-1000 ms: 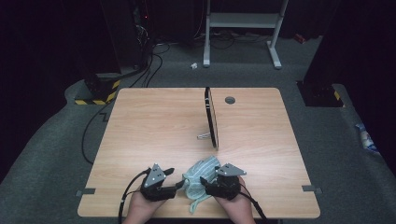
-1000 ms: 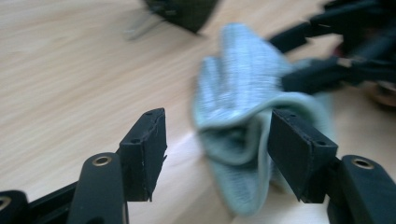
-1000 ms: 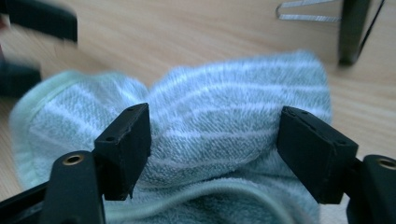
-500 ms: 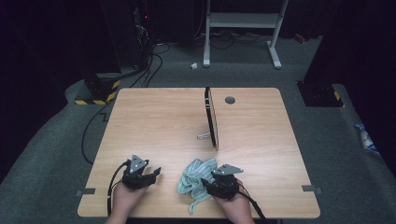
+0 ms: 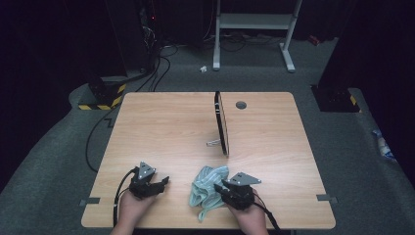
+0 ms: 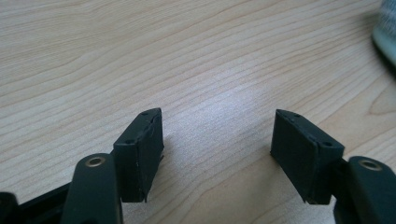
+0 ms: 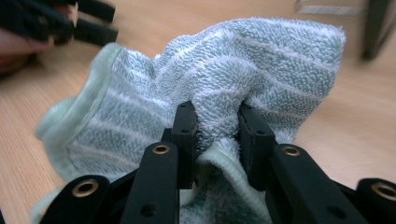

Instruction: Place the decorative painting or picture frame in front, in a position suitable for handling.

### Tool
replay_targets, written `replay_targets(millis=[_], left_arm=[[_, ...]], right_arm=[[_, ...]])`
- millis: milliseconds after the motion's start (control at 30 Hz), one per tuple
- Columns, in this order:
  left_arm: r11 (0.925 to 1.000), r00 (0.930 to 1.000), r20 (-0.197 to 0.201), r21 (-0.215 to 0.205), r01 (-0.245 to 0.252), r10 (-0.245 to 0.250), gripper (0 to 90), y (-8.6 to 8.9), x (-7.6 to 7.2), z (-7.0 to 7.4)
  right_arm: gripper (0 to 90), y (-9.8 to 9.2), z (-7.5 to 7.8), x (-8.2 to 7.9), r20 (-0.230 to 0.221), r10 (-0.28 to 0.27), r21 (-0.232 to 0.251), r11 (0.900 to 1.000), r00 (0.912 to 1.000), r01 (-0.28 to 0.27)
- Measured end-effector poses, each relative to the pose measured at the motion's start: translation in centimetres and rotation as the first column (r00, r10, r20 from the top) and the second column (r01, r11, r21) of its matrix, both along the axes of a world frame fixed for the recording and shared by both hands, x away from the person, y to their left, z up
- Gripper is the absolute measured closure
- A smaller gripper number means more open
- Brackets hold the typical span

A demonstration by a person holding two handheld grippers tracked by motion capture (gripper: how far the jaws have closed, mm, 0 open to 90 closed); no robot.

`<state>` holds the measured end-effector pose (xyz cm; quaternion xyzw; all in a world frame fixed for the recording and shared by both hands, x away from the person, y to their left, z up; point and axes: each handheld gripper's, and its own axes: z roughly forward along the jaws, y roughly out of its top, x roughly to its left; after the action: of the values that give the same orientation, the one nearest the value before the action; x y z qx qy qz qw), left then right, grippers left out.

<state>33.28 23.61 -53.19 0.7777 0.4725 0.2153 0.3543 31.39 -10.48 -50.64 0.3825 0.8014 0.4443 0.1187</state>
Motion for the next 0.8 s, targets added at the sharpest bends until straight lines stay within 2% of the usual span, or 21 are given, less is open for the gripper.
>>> replay_targets(millis=[67, 100, 233, 300, 333, 400, 467, 500, 533, 567, 600, 633, 667, 700, 733, 767, 800], left_arm=[[1.0000, 1.0000, 0.000, 0.000, 0.000, 0.000, 34.5, 0.0, 0.0, 0.0], [1.0000, 1.0000, 0.000, 0.000, 0.000, 0.000, 34.5, 0.0, 0.0, 0.0], [1.0000, 1.0000, 0.001, 0.001, 0.000, 0.000, 34.5, 0.0, 0.0, 0.0], [1.0000, 1.0000, 0.001, 0.000, 0.000, 0.000, 34.5, 0.0, 0.0, 0.0], [1.0000, 1.0000, 0.000, 0.000, -0.001, 0.001, 34.5, 0.0, 0.0, 0.0], [1.0000, 1.0000, 0.000, 0.001, -0.002, 0.002, 34.5, 0.0, 0.0, 0.0], [1.0000, 1.0000, 0.000, 0.001, -0.003, 0.003, 34.5, 0.0, 0.0, 0.0], [1.0000, 1.0000, 0.000, 0.001, -0.003, 0.003, 34.5, 0.0, 0.0, 0.0], [1.0000, 1.0000, 0.000, 0.001, -0.003, 0.003, 34.5, 0.0, 0.0, 0.0], [1.0000, 1.0000, 0.000, 0.001, -0.004, 0.004, 34.5, 0.0, 0.0, 0.0], [1.0000, 1.0000, 0.000, 0.001, -0.004, 0.004, 34.5, 0.0, 0.0, 0.0], [1.0000, 1.0000, 0.000, 0.001, -0.004, 0.004, 34.5, 0.0, 0.0, 0.0], [1.0000, 1.0000, 0.000, 0.001, -0.003, 0.003, 34.4, 0.0, 0.0, 0.0], [1.0000, 1.0000, 0.000, 0.001, -0.003, 0.003, 34.2, 0.0, 0.0, 0.0], [1.0000, 1.0000, 0.002, 0.002, -0.001, 0.001, 33.7, 0.0, 0.0, 0.0], [1.0000, 1.0000, 0.001, 0.001, -0.002, 0.002, 33.6, -0.1, 0.0, 0.0], [1.0000, 1.0000, 0.001, 0.001, -0.002, 0.002, 33.6, -0.1, 0.0, 0.0]], right_arm=[[71.3, -0.6, 0.5, 0.0, 0.013, -0.012, 0.009, 1.000, 0.9998, 0.012], [71.3, -2.0, 1.3, -0.1, 0.032, -0.042, 0.022, 0.999, 0.9986, 0.041], [71.3, -4.9, 2.4, -0.4, 0.062, -0.113, 0.043, 0.993, 0.9917, 0.110], [71.3, -5.7, 2.6, -0.4, 0.070, -0.130, 0.046, 0.991, 0.9890, 0.127], [71.2, -6.5, 2.9, -0.5, 0.083, -0.157, 0.045, 0.987, 0.9842, 0.153], [71.1, -8.2, 3.2, -0.3, 0.118, -0.218, 0.023, 0.976, 0.9688, 0.217], [70.9, -9.5, 3.3, 0.1, 0.134, -0.265, 0.009, 0.964, 0.9548, 0.266], [70.9, -9.5, 3.3, 0.1, 0.134, -0.265, 0.009, 0.964, 0.9548, 0.266], [70.6, -10.8, 3.3, 0.7, 0.153, -0.315, -0.011, 0.947, 0.9367, 0.321], [70.5, -11.6, 3.1, 1.0, 0.157, -0.341, -0.018, 0.937, 0.9269, 0.348], [70.5, -11.6, 3.1, 1.0, 0.157, -0.341, -0.018, 0.937, 0.9269, 0.348], [70.4, -12.3, 2.9, 1.3, 0.154, -0.367, -0.022, 0.927, 0.9172, 0.375], [70.2, -13.6, 2.4, 2.1, 0.149, -0.407, -0.031, 0.909, 0.9013, 0.415], [70.2, -13.6, 2.4, 2.1, 0.149, -0.407, -0.031, 0.909, 0.9013, 0.415], [69.8, -14.5, 1.8, 2.9, 0.139, -0.435, -0.049, 0.894, 0.8894, 0.445], [69.6, -14.8, 1.5, 3.4, 0.132, -0.443, -0.058, 0.890, 0.8867, 0.453], [69.6, -14.8, 1.5, 3.4, 0.132, -0.443, -0.058, 0.890, 0.8867, 0.453]])
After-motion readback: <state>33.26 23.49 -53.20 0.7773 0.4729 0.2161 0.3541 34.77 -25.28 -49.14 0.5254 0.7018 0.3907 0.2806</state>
